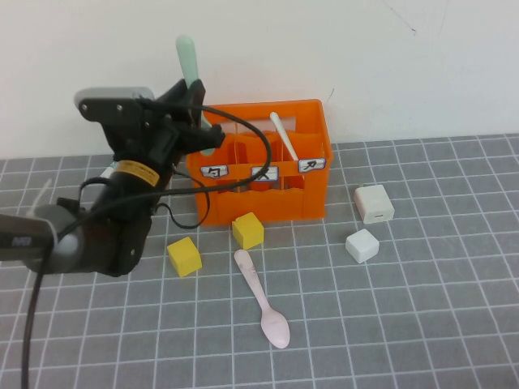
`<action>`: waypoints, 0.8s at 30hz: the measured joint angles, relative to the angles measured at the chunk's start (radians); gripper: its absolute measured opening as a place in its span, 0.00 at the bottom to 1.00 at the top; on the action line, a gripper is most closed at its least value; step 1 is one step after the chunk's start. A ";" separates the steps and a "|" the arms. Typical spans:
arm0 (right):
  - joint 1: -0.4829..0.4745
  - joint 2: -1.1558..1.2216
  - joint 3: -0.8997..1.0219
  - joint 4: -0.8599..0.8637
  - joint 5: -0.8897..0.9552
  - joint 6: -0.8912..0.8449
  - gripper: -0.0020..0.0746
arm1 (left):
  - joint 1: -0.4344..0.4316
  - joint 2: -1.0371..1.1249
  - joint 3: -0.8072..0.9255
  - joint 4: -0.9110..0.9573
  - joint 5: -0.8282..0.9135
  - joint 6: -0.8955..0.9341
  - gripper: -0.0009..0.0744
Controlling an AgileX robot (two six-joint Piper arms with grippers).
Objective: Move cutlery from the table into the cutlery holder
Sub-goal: Place the spoon on the box
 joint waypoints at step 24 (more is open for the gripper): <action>0.000 0.000 0.000 0.000 0.000 0.002 0.02 | -0.008 -0.313 0.115 0.009 0.385 0.057 0.40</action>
